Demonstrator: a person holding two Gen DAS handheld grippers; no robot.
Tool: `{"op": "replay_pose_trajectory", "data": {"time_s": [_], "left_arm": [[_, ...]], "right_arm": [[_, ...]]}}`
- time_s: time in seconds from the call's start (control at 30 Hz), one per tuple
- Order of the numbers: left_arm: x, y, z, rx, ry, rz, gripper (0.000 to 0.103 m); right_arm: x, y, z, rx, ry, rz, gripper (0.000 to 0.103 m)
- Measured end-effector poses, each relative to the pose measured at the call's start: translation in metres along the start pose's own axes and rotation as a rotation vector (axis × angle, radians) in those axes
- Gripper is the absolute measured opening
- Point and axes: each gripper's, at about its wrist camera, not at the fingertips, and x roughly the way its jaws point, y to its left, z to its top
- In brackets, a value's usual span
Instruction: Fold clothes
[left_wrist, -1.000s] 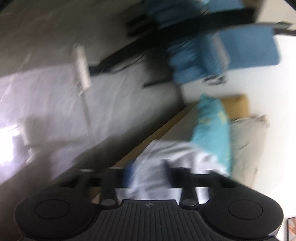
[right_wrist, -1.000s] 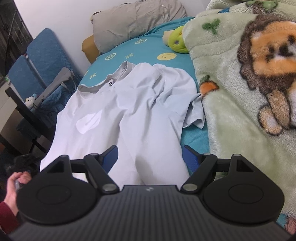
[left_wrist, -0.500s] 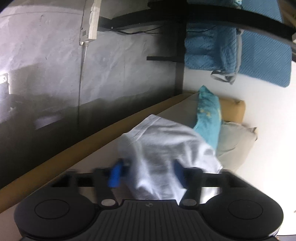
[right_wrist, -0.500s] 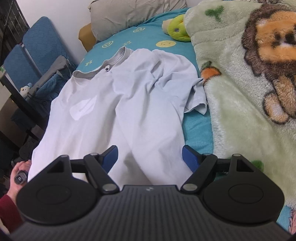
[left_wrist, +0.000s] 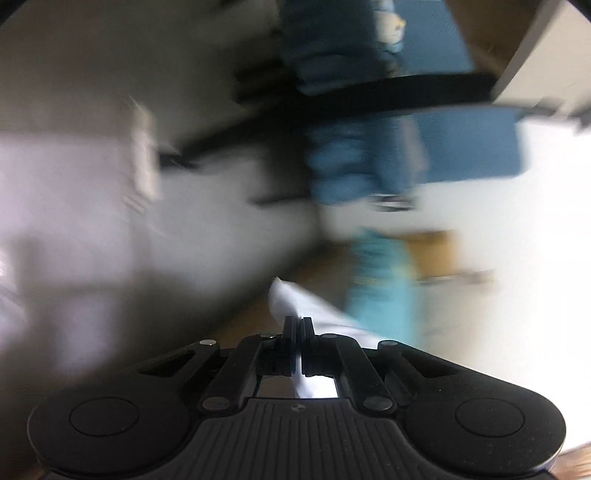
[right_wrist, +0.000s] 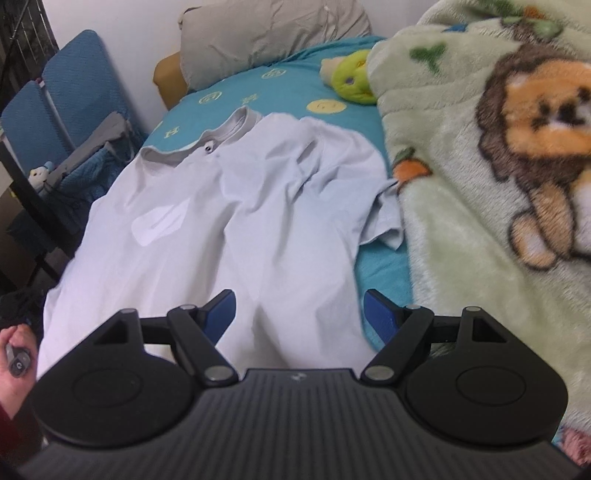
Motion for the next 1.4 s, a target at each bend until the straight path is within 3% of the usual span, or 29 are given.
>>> {"op": "replay_pose_trajectory", "data": {"time_s": [0.1,0.17,0.2,0.23,0.33,0.4,0.47,0.53,0.63,0.7,0.87,1.0,1.1,1.23,1.4], "left_arm": [[-0.002,-0.008,-0.004,0.118,-0.026,0.178,0.002],[-0.01,-0.016,-0.007,0.153,-0.029,0.216,0.018],[-0.016,-0.022,-0.008,0.18,-0.03,0.225,0.02],[-0.024,-0.031,-0.01,0.223,-0.032,0.224,0.023],[-0.056,-0.069,-0.02,0.407,-0.035,0.225,0.049],[-0.081,-0.1,-0.039,0.559,-0.041,0.214,0.058],[-0.108,-0.131,-0.065,0.709,-0.049,0.199,0.075],[-0.14,-0.152,-0.097,0.839,-0.054,0.173,0.085],[-0.181,-0.171,-0.143,0.959,-0.024,0.11,0.087],[-0.202,-0.176,-0.171,0.984,0.002,0.08,0.095],[-0.239,-0.17,-0.234,0.981,0.047,-0.025,0.1],[-0.251,-0.163,-0.273,1.037,0.043,-0.034,0.101],[-0.253,-0.157,-0.285,1.034,0.041,-0.035,0.101],[-0.246,-0.148,-0.292,1.012,0.053,-0.048,0.101],[-0.222,-0.138,-0.289,0.982,0.087,-0.02,0.101]], "right_arm": [[-0.001,-0.003,0.002,-0.003,-0.024,-0.019,0.078],[-0.003,-0.006,0.003,0.009,-0.037,-0.023,0.078],[-0.004,-0.008,0.004,0.016,-0.043,-0.023,0.078],[-0.005,-0.01,0.004,0.025,-0.049,-0.022,0.078],[-0.009,-0.015,0.006,0.052,-0.07,-0.01,0.078],[-0.013,-0.02,0.008,0.078,-0.087,0.004,0.078],[-0.018,-0.027,0.009,0.107,-0.104,0.015,0.078],[-0.021,-0.038,0.011,0.163,-0.114,0.037,0.078],[-0.024,-0.056,0.012,0.263,-0.117,0.082,0.075],[-0.025,-0.068,0.012,0.344,-0.108,0.123,0.075],[-0.026,-0.095,0.008,0.552,-0.07,0.254,0.075],[-0.025,-0.109,0.001,0.695,-0.037,0.346,0.075],[-0.015,-0.113,-0.002,0.768,-0.005,0.401,0.068],[0.013,-0.118,0.003,0.859,0.036,0.444,0.068],[0.045,-0.108,0.011,0.865,0.036,0.368,0.069]]}}
